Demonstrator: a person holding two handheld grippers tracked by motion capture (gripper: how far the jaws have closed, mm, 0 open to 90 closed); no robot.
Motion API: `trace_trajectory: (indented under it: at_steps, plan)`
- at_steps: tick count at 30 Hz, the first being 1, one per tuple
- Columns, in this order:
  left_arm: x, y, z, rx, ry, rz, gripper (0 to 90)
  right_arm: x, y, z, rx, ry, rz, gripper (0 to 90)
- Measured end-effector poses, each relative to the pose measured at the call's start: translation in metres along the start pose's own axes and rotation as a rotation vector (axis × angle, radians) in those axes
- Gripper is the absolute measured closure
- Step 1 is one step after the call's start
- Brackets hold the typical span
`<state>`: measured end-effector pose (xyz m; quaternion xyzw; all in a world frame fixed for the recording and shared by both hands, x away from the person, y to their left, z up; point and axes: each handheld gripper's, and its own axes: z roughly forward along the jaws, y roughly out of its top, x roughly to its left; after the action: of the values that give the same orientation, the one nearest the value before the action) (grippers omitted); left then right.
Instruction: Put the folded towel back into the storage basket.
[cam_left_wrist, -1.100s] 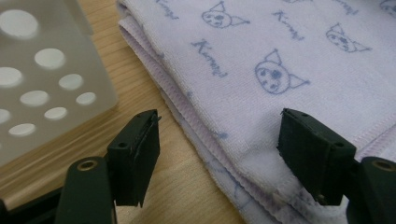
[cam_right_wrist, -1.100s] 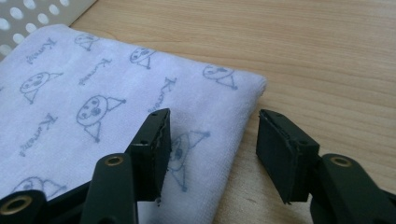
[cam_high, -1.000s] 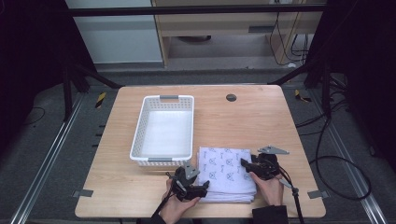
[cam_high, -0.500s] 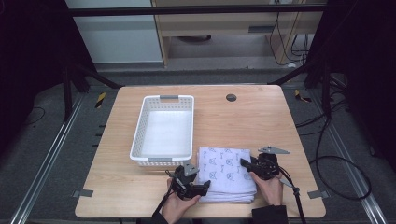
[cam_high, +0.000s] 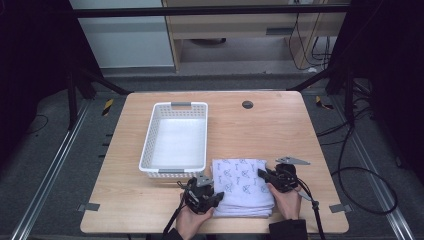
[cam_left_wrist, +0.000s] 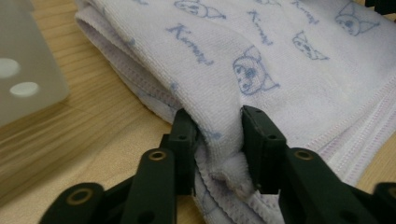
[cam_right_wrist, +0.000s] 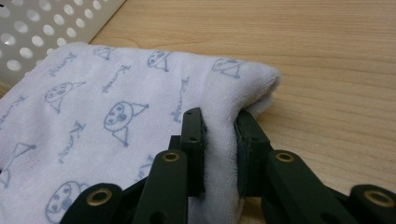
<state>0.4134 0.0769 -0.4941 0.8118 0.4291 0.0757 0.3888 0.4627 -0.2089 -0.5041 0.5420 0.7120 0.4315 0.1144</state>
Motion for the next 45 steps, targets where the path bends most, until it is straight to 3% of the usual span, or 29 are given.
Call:
trace_trajectory:
  at_steps: [2,7,13,23,45]
  plan:
    - [-0.003,-0.001,-0.002,-0.013,0.015,0.025,69.9,0.001,0.001,-0.001,-0.004,-0.006,-0.013,77.2]
    - [-0.002,0.001,-0.009,-0.036,-0.006,0.025,71.9,0.004,0.003,-0.008,-0.040,0.011,-0.013,77.8]
    - [-0.008,0.007,-0.021,-0.065,0.002,0.065,72.1,0.010,0.009,-0.022,-0.083,0.034,-0.033,77.7]
    - [-0.010,0.017,-0.045,-0.134,0.002,0.084,72.1,0.024,0.018,-0.042,-0.171,0.037,-0.069,77.7]
    - [-0.015,0.033,-0.075,-0.213,0.014,0.119,72.1,0.042,0.037,-0.063,-0.252,0.026,-0.124,77.6]
